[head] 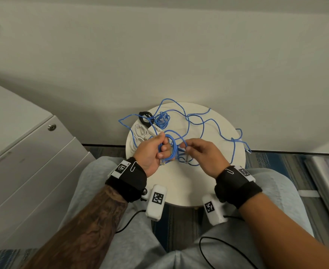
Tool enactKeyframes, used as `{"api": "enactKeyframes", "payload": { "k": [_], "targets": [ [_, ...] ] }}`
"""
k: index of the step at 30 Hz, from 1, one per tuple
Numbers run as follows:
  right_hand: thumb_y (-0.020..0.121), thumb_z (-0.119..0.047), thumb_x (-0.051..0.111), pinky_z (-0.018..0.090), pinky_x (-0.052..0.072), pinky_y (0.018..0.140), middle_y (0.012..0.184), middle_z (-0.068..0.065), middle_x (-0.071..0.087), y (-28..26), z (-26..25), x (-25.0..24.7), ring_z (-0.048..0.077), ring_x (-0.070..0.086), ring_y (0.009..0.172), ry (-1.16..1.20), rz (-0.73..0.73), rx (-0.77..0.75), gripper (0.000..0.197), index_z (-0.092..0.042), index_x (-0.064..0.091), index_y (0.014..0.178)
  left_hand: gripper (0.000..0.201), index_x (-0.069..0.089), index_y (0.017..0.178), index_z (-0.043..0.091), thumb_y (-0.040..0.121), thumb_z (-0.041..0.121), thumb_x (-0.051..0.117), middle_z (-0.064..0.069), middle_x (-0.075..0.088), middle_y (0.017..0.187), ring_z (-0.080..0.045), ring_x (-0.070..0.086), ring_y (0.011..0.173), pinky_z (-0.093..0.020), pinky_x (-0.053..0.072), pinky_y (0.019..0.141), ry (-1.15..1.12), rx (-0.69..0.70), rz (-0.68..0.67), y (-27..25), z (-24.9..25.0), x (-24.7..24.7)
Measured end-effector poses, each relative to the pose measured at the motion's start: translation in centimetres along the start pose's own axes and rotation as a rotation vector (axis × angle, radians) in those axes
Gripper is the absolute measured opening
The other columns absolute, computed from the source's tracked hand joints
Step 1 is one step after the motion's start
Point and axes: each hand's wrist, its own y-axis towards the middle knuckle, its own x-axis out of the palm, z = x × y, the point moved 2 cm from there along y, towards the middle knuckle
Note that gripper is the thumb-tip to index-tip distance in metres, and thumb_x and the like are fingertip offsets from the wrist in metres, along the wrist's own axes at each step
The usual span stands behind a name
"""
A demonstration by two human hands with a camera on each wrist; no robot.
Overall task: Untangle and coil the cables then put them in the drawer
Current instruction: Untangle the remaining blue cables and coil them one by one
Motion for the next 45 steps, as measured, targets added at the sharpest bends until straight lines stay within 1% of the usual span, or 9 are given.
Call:
{"api": "enactKeyframes", "payload": {
  "k": [5, 15, 23, 27, 30, 33, 36, 39, 45],
  "targets": [
    [0.100, -0.003, 0.053, 0.033, 0.059, 0.084, 0.091, 0.009, 0.072, 0.1, -0.7, -0.6, 0.020, 0.070, 0.090, 0.466, 0.080, 0.121, 0.018, -0.010, 0.069, 0.105, 0.036, 0.048, 0.077, 0.016, 0.105, 0.034, 0.034, 0.000, 0.041, 0.068, -0.007, 0.027, 0.043, -0.036, 0.046, 0.068, 0.083, -0.072, -0.085, -0.2, -0.8, 0.7],
    [0.100, -0.002, 0.051, 0.022, 0.058, 0.070, 0.083, 0.003, 0.070, 0.1, -0.7, -0.3, 0.015, 0.071, 0.078, 0.857, 0.093, 0.233, 0.017, -0.005, 0.066, 0.108, 0.035, 0.048, 0.077, 0.015, 0.105, 0.034, 0.036, 0.001, 0.039, 0.068, -0.007, 0.028, 0.043, -0.037, 0.050, 0.071, 0.064, -0.111, -0.147, -0.5, -0.9, 1.2],
    [0.098, -0.011, 0.058, 0.029, 0.053, 0.069, 0.086, 0.005, 0.070, -0.7, -0.9, 1.3, 0.021, 0.063, 0.077, 0.649, -0.016, 0.302, 0.017, -0.018, 0.063, 0.112, 0.033, 0.046, 0.079, 0.017, 0.106, 0.031, 0.033, 0.002, 0.040, 0.061, -0.009, 0.031, 0.047, -0.031, 0.049, 0.064, 0.100, -0.050, -0.009, -0.2, -1.7, 1.4],
    [0.075, -0.031, 0.085, 0.034, 0.056, 0.091, 0.105, 0.009, 0.068, -1.0, -0.2, 2.9, 0.023, 0.070, 0.097, 0.327, -0.100, 0.124, 0.091, -0.030, 0.030, 0.148, 0.033, 0.049, 0.077, 0.015, 0.105, 0.030, 0.039, -0.012, 0.063, 0.080, -0.020, 0.063, 0.071, -0.033, 0.044, 0.075, 0.190, -0.027, 0.100, -0.1, -2.7, 1.1],
    [0.066, -0.040, 0.088, 0.035, 0.054, 0.095, 0.109, 0.005, 0.068, -0.7, 0.7, 3.4, 0.020, 0.069, 0.100, 0.281, -0.126, 0.117, 0.111, -0.034, 0.019, 0.152, 0.030, 0.051, 0.077, 0.017, 0.101, 0.033, 0.044, -0.020, 0.053, 0.094, -0.029, 0.052, 0.090, -0.037, 0.041, 0.079, 0.212, -0.034, 0.092, -0.2, -2.8, 1.0],
    [0.075, -0.043, 0.081, 0.038, 0.058, 0.086, 0.100, 0.008, 0.070, -0.8, 0.1, 3.0, 0.023, 0.072, 0.089, 0.378, -0.083, 0.128, 0.079, -0.022, 0.039, 0.138, 0.028, 0.052, 0.082, 0.017, 0.104, 0.029, 0.039, -0.012, 0.049, 0.079, -0.021, 0.045, 0.072, -0.031, 0.040, 0.072, 0.169, -0.042, 0.025, -0.3, -2.6, 1.3],
    [0.095, -0.042, 0.063, 0.038, 0.054, 0.075, 0.077, -0.005, 0.068, -0.8, -0.8, 2.3, 0.014, 0.066, 0.072, 0.413, 0.066, 0.151, 0.027, -0.016, 0.060, 0.101, 0.027, 0.054, 0.090, 0.013, 0.105, 0.025, 0.036, -0.003, 0.045, 0.076, -0.010, 0.031, 0.055, -0.023, 0.029, 0.059, 0.144, -0.026, -0.011, -0.3, -2.8, 1.8],
    [0.099, -0.046, 0.053, 0.042, 0.056, 0.076, 0.076, 0.000, 0.063, -0.8, -1.1, 1.7, 0.013, 0.060, 0.072, 0.290, 0.171, 0.099, 0.035, -0.015, 0.061, 0.085, 0.029, 0.047, 0.082, 0.012, 0.105, 0.026, 0.037, -0.003, 0.039, 0.075, -0.010, 0.030, 0.054, -0.021, 0.028, 0.055, 0.185, -0.013, 0.011, -0.2, -3.1, 1.8],
    [0.099, -0.030, 0.061, 0.036, 0.051, 0.069, 0.077, 0.013, 0.065, -0.5, -1.3, 0.6, 0.016, 0.057, 0.069, 0.268, 0.227, 0.020, 0.027, -0.006, 0.068, 0.087, 0.014, 0.050, 0.095, 0.010, 0.103, 0.021, 0.046, 0.003, 0.046, 0.076, -0.006, 0.031, 0.054, -0.017, 0.030, 0.053, 0.294, -0.005, -0.094, -0.9, -3.4, 2.6]
  ]
}}
